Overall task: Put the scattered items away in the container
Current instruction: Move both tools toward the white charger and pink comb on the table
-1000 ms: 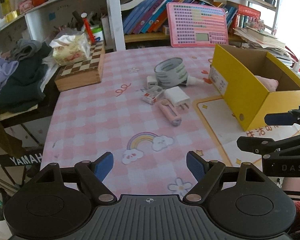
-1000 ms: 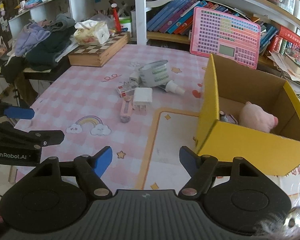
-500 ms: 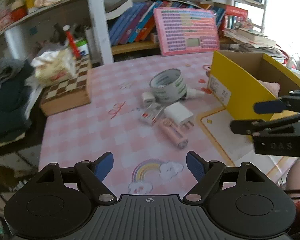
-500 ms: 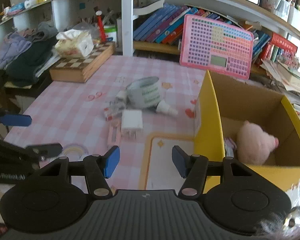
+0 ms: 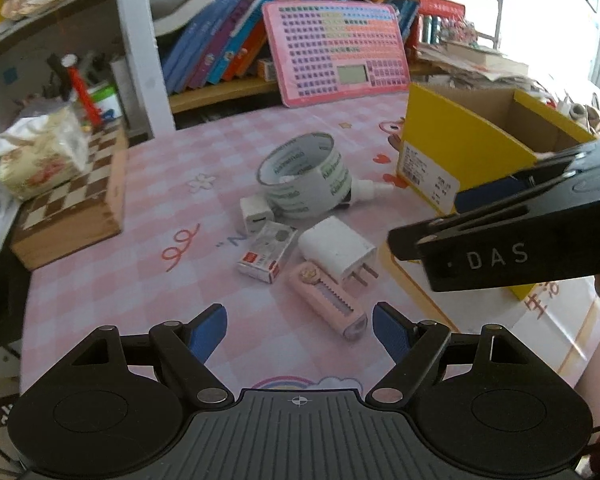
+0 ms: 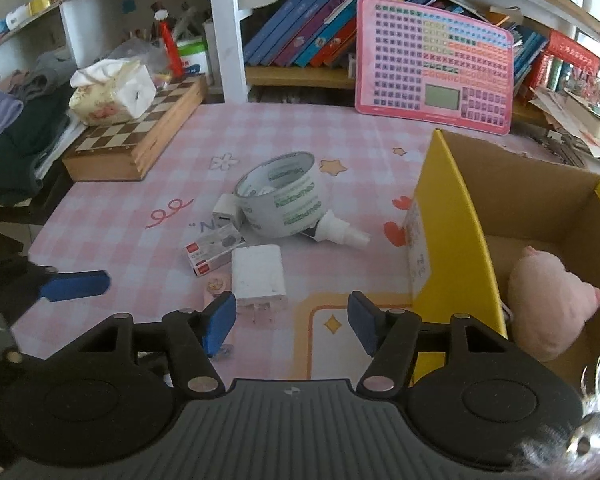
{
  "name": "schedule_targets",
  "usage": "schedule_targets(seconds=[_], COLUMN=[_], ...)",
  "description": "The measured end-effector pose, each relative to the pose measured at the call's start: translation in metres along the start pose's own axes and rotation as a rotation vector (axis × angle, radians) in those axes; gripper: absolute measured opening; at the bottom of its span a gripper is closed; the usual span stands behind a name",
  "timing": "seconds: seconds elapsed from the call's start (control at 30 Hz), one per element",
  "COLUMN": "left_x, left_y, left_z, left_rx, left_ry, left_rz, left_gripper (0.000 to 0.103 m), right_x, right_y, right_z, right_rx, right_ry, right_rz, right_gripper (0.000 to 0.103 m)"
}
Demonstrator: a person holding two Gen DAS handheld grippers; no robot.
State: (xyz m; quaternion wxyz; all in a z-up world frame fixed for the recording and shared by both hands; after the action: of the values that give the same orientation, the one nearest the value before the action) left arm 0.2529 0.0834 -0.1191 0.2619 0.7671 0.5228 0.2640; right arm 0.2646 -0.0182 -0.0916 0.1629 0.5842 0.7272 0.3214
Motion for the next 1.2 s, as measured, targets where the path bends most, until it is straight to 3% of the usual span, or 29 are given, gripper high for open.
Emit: schedule_targets(seconds=[0.37, 0.7, 0.83, 0.97, 1.13, 1.2], left_x=[-0.015, -0.006, 0.012, 0.018, 0.007, 0.004], left_y=[0.006, 0.000, -0.004, -0.002, 0.006, 0.009], left_z=[0.032, 0.059, 0.058, 0.058, 0.063, 0.065], left_rx=[0.019, 0.060, 0.076, 0.077, 0.046, 0.041], left_ry=[-0.057, -0.043, -0.015, -0.015, -0.030, -0.043], left_rz=[0.034, 0.050, 0.029, 0.009, 0.059, 0.060], left_gripper=[0.081, 0.081, 0.069, 0.056, 0.044, 0.038], right_x=[-0.003, 0.008, -0.002, -0.007, -0.002, -0.002], right_y=[0.016, 0.027, 0.029, 0.029, 0.029, 0.029], right_z=[0.046, 0.091, 0.094, 0.100, 0.104, 0.104], right_rx=[0.095, 0.171, 0.167, 0.177, 0.173, 0.170], right_ry=[0.055, 0.114, 0.072, 0.086, 0.093, 0.097], right_rz=[0.067, 0.060, 0.065, 0.092, 0.059, 0.057], right_gripper=[0.059, 0.059, 0.058, 0.057, 0.053, 0.045])
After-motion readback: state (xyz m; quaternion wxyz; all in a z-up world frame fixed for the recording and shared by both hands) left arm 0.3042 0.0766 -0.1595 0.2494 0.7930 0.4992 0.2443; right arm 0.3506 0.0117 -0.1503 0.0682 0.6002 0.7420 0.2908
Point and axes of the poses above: each gripper's, at about its wrist camera, not at the fingertips, and z roughly the way its jaws point, x to its left, y to its top, the point moved 8 cm from there along z, roughly the way its jaws point, and after that the axes turned 8 degrees about y, right-handed, at the moved point
